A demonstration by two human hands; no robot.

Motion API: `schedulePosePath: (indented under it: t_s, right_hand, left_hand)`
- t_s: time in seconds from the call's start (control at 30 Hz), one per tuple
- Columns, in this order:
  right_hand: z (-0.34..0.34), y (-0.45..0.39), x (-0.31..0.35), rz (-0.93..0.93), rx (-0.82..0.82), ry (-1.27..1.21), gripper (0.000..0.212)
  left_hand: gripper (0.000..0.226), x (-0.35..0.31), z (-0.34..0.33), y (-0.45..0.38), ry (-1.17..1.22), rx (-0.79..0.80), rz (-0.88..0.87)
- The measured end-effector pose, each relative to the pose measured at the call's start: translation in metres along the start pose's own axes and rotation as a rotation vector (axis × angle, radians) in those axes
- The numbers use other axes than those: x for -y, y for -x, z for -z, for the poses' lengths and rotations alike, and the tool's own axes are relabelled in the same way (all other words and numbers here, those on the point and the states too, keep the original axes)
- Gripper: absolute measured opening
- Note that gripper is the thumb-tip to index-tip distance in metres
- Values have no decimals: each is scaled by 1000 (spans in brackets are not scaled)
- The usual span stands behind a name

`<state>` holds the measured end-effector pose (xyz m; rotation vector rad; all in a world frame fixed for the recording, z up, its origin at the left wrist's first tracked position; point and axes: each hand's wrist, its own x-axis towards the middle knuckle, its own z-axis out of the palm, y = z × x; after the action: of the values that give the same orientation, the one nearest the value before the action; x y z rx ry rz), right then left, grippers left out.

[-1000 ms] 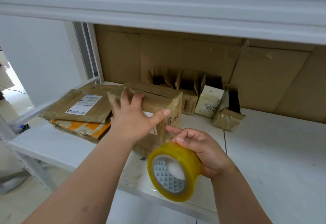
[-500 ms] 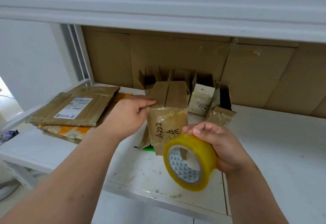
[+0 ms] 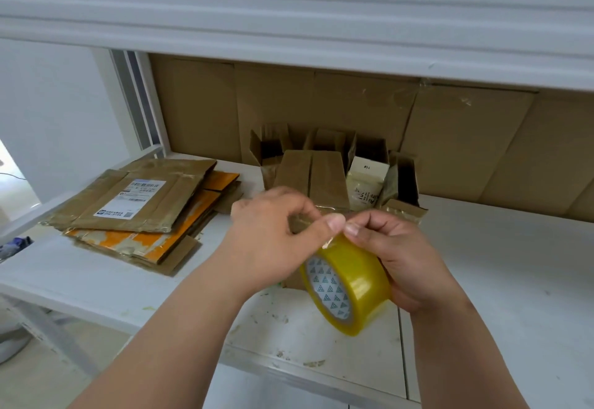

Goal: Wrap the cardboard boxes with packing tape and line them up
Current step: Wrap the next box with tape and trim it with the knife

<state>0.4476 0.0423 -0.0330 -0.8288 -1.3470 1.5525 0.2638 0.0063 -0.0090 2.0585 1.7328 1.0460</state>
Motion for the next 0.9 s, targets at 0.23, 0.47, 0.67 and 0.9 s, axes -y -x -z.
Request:
schedulePosePath:
  t_s: [0.23,0.47,0.67,0.9]
  right_hand:
    - [-5,3,2,7,29,73,15]
    - [-8,5,3,34,-7,303,9]
    - [-14,8,8,77,11,409,10]
    - [-19,4,9,125,29,542,13]
  left_hand:
    - [14,-19,0,8,-12,88,73]
    - [14,-22,6,7,-170,154,115]
    - [14,-20,10,9,-127,144,178]
    - [11,-19,12,9,-120,155,226]
